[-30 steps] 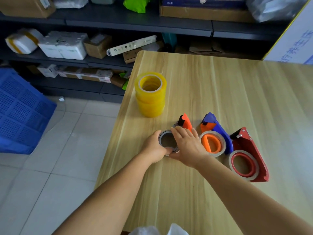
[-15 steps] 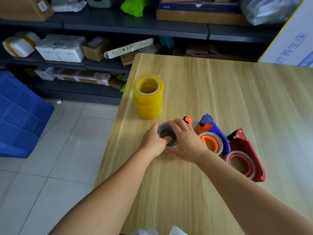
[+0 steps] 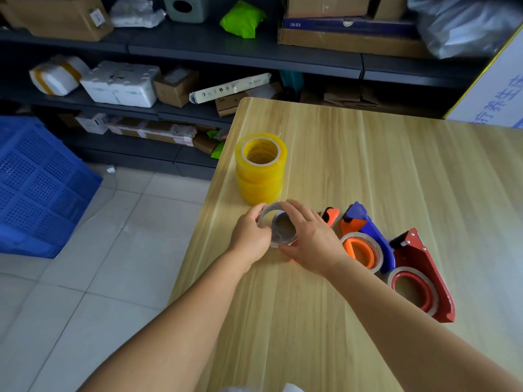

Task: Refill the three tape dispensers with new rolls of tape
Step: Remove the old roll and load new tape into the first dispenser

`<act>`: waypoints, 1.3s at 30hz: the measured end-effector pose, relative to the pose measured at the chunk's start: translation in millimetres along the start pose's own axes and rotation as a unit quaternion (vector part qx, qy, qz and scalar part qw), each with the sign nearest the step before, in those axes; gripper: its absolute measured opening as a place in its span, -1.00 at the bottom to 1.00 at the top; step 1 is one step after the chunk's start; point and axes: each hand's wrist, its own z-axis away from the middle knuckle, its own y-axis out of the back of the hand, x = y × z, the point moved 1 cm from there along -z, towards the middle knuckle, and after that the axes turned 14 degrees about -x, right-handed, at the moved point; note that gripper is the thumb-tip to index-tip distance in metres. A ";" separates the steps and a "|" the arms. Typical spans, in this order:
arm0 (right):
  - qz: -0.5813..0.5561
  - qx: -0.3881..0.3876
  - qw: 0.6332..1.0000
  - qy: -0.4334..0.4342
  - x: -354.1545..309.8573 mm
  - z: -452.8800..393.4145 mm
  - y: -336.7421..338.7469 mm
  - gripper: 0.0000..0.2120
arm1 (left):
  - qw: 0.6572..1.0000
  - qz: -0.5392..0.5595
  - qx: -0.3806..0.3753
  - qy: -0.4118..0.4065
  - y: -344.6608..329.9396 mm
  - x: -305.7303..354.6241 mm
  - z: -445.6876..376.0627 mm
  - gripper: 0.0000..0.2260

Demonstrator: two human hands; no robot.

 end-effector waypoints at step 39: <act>0.046 -0.052 0.997 -0.035 -73.5 -80.4 -20.9 -0.16 | 0.940 -0.333 -0.049 0.051 92.9 -30.4 -9.4 -0.41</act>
